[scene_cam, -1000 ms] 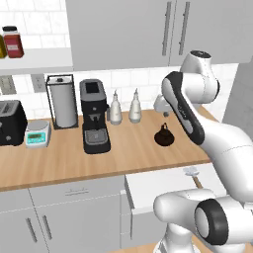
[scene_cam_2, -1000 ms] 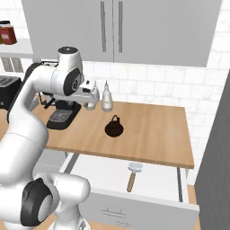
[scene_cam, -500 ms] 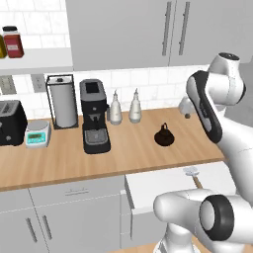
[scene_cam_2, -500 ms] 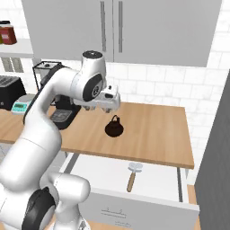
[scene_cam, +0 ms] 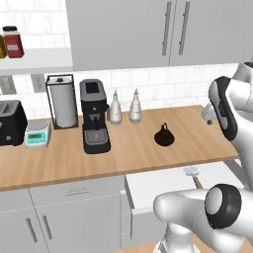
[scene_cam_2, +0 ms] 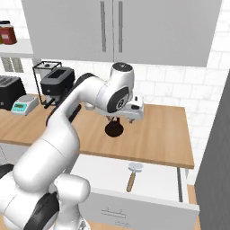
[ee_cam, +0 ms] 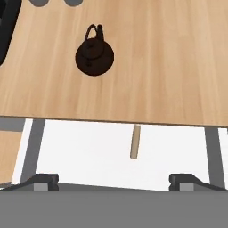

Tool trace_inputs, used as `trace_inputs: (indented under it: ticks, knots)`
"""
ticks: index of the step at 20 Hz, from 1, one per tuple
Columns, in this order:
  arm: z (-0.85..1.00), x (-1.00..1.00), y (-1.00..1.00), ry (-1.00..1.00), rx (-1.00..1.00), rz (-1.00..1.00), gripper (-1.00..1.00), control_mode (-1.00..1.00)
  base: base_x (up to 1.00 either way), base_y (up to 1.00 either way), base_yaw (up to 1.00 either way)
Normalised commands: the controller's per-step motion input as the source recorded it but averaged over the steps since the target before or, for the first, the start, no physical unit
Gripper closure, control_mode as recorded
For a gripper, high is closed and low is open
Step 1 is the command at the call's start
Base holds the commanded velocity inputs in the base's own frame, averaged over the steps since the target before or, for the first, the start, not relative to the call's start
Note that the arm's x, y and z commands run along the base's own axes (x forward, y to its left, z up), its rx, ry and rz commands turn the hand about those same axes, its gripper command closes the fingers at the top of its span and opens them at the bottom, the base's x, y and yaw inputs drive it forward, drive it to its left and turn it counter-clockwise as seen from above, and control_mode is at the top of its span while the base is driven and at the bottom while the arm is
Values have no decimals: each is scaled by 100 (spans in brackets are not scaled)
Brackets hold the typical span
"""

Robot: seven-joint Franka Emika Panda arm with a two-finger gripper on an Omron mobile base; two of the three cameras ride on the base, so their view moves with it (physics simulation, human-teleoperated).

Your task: Pick the pizza cutter from the drawer and place it on the counter.

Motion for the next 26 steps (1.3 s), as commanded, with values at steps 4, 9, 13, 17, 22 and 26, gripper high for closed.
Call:
trace_inputs:
  ticks: [4,9,13,17,22,26]
  knots:
    - [-38,0,-65,0,0,0,-100,-100,0,0,0]
    - [-38,0,-15,0,-6,0,-100,-100,0,0,0]
    - [-42,0,0,3,-11,0,-100,-100,0,0,0]
    - [-48,0,0,7,-12,0,-100,-100,0,0,0]
    - [-51,0,0,12,-11,0,-100,-100,0,0,0]
    - [-36,0,-10,13,-2,0,-100,-100,0,0,0]
